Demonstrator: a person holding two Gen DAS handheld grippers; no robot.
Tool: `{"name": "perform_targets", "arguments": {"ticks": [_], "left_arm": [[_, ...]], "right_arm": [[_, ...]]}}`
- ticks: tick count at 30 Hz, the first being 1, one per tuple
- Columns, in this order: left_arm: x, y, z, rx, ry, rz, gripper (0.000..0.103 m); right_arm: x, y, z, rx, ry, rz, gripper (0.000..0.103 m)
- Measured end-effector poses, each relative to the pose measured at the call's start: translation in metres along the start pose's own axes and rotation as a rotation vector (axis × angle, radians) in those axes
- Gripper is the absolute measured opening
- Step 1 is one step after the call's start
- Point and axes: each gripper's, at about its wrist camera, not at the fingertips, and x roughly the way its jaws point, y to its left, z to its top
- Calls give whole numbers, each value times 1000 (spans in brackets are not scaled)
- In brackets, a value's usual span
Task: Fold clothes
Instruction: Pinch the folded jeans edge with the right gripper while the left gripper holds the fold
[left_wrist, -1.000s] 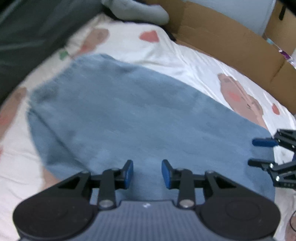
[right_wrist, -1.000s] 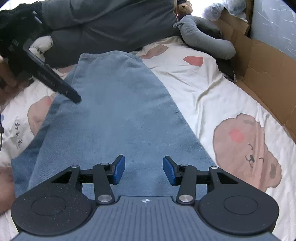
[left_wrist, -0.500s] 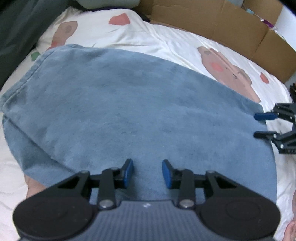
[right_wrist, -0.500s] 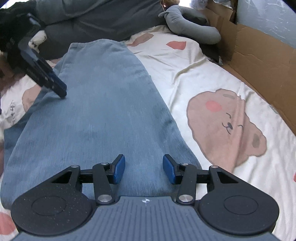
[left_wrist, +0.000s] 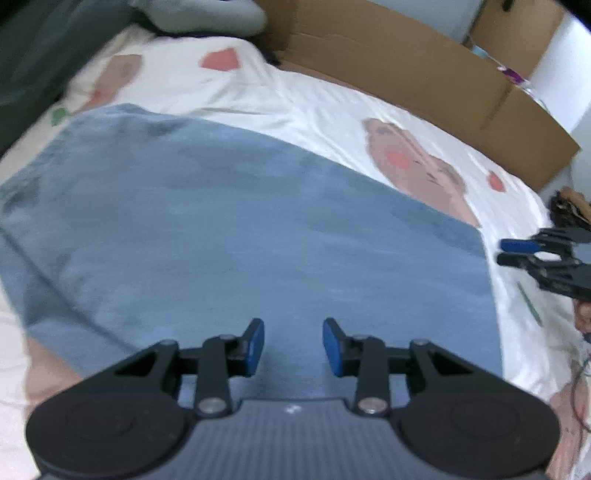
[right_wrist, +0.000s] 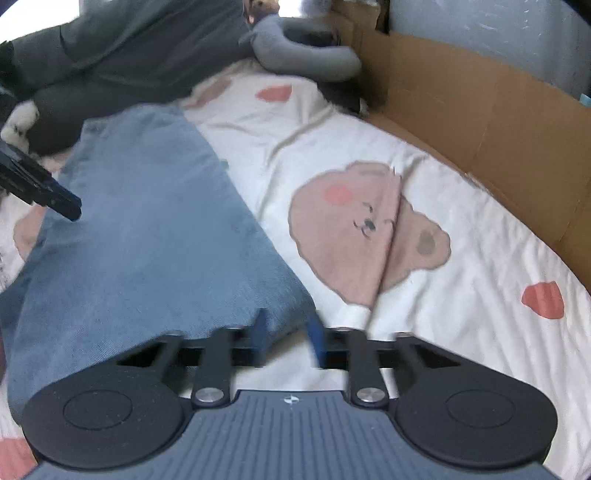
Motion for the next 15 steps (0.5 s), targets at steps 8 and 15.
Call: {"name": "perform_targets", "arguments": {"ticks": [8,15], "left_arm": [[9,-19,-5,25,17,-91,37],[8,-23,-12,-2,24,-211,37]], "right_arm": [[19,9,11,-52,-9,-3,20],[38,7,13,-65,55,-32,20]]}}
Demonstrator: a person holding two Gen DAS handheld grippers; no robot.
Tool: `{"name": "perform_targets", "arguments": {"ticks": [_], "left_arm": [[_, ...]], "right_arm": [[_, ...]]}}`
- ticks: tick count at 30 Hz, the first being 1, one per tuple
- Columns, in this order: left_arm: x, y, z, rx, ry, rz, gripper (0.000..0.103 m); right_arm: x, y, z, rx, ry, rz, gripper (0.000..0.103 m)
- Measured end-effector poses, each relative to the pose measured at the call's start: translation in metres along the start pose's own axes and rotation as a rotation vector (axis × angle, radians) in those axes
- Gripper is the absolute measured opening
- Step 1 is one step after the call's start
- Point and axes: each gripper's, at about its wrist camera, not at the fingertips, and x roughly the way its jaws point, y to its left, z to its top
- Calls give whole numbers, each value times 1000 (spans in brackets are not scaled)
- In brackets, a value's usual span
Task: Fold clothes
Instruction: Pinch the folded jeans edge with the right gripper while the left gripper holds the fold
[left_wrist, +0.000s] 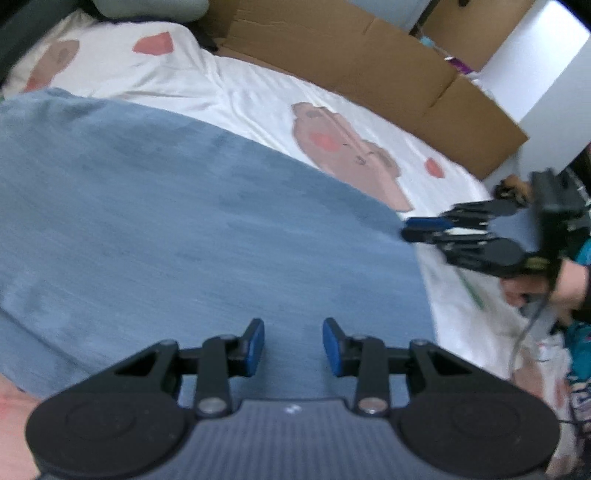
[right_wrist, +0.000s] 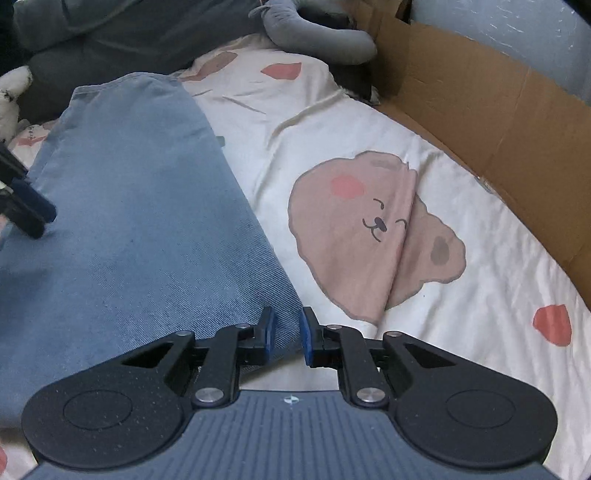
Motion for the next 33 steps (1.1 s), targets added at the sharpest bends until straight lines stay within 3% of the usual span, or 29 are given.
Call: {"name": "perform_targets", "arguments": {"ticks": [4,15,21,28,33], "left_arm": [[6,-7,-6,26,34,-42,37],[1,-7,-22,77,86,-21,36],[-8,3,-26,42,121,-10,27],[-16,15,-46,15,200,30,23],[-25,19,-52,-10,206,34,23]], "right_arm": [[-1,5,4,-30,22,-25,20],[-22,50,-14,-56,16,109,20],[-34,60,-26,24,17,145,19],[-49,89,-36,4,28,224,18],[-57,108,-41,-24,37,280,17]]}}
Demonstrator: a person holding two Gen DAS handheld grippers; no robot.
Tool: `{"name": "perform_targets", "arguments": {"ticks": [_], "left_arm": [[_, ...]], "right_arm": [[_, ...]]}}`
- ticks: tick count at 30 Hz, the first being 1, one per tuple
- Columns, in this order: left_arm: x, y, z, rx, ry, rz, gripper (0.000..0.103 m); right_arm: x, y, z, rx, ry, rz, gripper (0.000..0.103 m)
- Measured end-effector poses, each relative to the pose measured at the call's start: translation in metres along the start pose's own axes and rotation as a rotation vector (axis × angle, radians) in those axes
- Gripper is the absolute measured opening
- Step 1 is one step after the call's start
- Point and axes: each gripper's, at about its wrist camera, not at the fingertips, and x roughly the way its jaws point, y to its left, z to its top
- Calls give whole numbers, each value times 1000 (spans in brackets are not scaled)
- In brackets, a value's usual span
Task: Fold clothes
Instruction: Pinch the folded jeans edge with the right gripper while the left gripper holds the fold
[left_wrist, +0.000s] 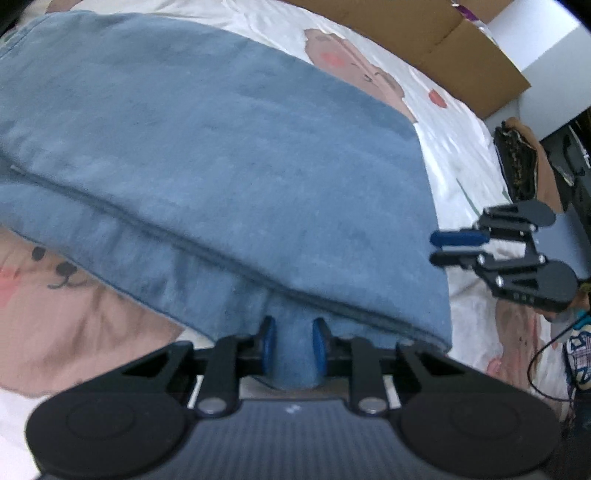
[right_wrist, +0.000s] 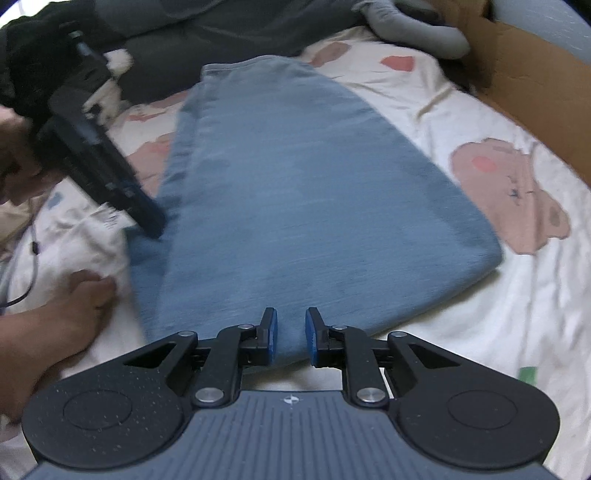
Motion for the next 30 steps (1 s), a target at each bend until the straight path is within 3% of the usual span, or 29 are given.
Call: {"name": "perform_targets", "arguments": {"ticks": [13,18,22,26,30], "left_arm": [[14,3,-4,-43,44,52,26],[16,2,1,-59,59,59,26],[3,10,2,-125,44,34,24],[-9,19,4,-169,2,-14,46],[-12,29,5,-232,-31,-2,50]], "right_arm": [[-4,30,-13,14,13,79,17],[2,43,-16,-69,41,91,18],[-5,30,-12,29,39,112,20],[-12,13,-11,144,14,101,20],[-14,-5,-11,276,-7,77,22]]}}
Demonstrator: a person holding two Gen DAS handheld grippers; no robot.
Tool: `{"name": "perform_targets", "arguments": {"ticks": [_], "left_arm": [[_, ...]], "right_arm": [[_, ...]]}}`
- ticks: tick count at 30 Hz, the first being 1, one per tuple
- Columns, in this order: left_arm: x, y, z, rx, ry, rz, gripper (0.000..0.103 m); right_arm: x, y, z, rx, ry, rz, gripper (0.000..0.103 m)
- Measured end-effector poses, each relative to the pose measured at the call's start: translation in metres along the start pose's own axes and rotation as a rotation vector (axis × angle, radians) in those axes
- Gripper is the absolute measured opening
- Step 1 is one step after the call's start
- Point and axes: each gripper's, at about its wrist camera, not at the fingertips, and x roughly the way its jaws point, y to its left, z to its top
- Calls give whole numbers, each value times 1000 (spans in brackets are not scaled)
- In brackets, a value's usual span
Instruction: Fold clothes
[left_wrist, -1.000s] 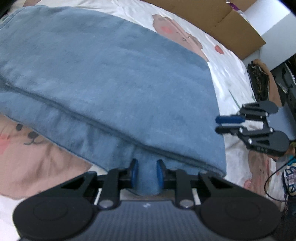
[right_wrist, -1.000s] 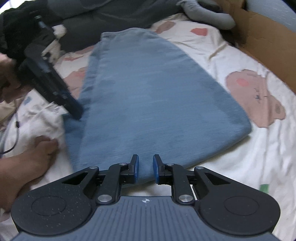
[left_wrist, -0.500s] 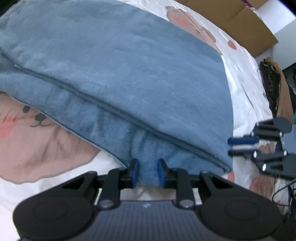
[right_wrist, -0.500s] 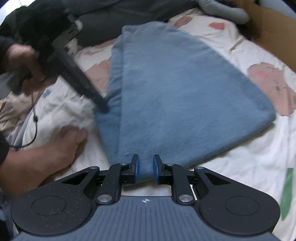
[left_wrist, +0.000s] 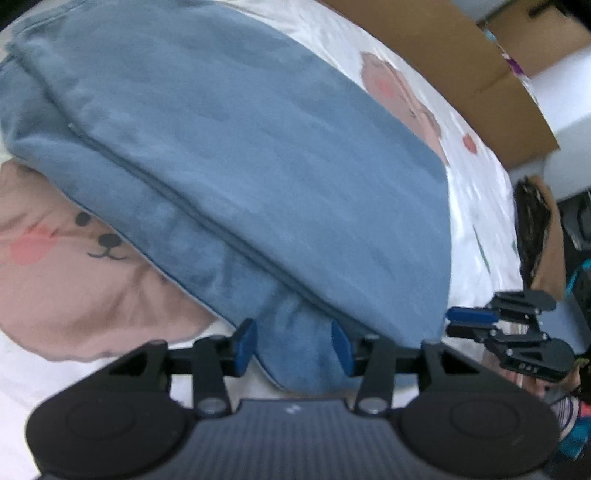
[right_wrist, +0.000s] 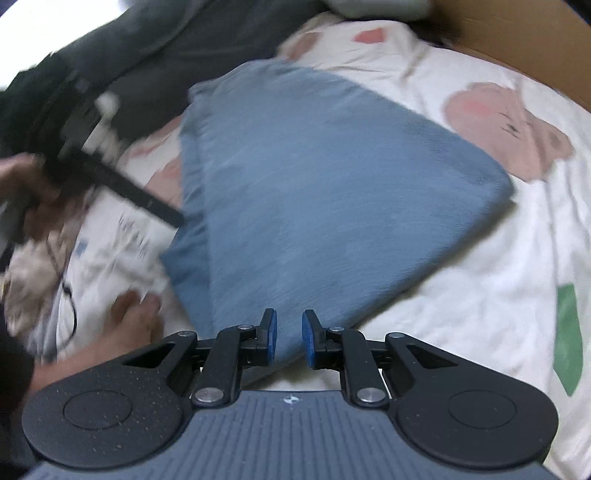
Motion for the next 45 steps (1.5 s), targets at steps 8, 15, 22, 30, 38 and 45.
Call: {"name": "perform_targets", "arguments": {"ticks": [8,15,22,30,38,45], "left_arm": [[5,20,1,-127,-21,2,61],[4,35,0,-176,-11,-23,59],[14,36,4,-196,7,-31,58],[22,38,4,-220,12,-25,56],[29,38,7,-238,3,-41,56],[31,43,5,-291,-12,-69,56]], "right_arm": [[0,-41,1,297,-40,2,35],[5,-73,-2,530,-58,23,36],[22,-98,-12,778,-94,133,39],[26,-105,-13,915,-142,218,36],[26,-106,-9,922,-167,259,38],[47,-112,-4,912,-178,275,37]]}}
